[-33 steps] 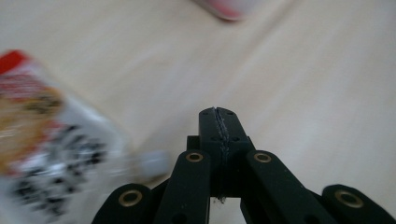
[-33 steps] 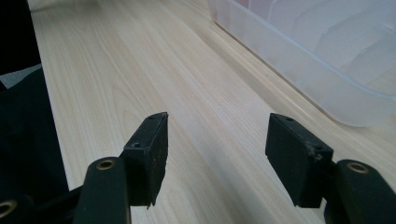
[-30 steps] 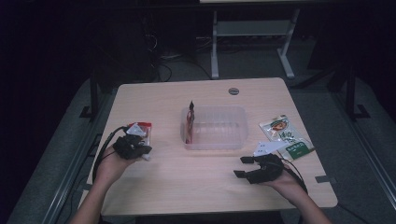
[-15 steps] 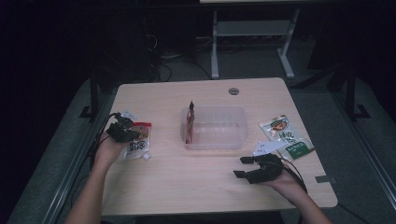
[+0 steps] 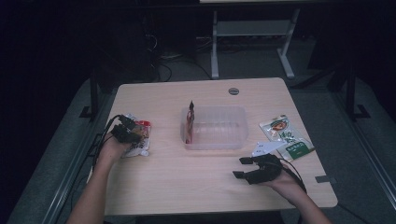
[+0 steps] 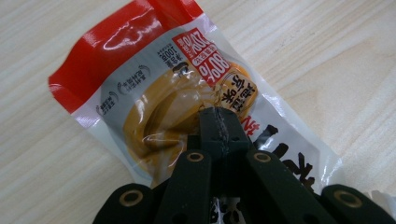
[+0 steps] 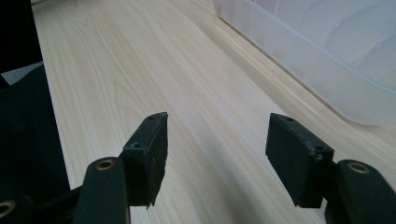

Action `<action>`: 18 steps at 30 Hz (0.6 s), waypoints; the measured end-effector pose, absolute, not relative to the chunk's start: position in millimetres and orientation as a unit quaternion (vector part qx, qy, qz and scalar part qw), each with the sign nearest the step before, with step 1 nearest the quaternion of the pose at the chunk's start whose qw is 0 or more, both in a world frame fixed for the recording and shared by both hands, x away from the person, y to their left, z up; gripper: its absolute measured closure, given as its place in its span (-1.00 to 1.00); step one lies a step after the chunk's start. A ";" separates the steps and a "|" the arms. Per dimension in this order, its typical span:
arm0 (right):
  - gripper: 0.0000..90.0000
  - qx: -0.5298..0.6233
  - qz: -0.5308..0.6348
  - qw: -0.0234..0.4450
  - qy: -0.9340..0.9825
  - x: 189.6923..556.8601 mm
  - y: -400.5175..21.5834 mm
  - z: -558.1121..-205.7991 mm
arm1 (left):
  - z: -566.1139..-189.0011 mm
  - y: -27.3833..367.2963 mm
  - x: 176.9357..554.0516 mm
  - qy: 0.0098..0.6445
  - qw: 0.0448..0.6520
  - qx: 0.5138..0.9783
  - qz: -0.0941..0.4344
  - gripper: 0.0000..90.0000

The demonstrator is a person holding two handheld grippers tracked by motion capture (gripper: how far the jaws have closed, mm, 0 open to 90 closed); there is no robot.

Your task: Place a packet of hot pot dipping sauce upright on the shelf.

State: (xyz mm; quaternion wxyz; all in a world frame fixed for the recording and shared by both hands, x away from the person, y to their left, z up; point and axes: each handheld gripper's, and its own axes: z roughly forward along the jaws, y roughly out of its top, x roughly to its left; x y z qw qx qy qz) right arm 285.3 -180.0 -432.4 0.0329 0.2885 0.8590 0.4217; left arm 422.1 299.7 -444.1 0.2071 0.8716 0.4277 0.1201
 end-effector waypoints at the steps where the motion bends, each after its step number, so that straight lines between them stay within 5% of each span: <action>1: -0.14 0.288 0.422 0.033 0.859 285.3 -180.0 -432.4 | -444.1 299.4 421.9 0.427 0.208 0.872 0.118 1.00; 18: -0.15 0.288 0.420 0.031 0.860 286.3 -179.1 -433.5 | -443.1 292.2 401.8 0.397 0.228 0.888 0.051 1.00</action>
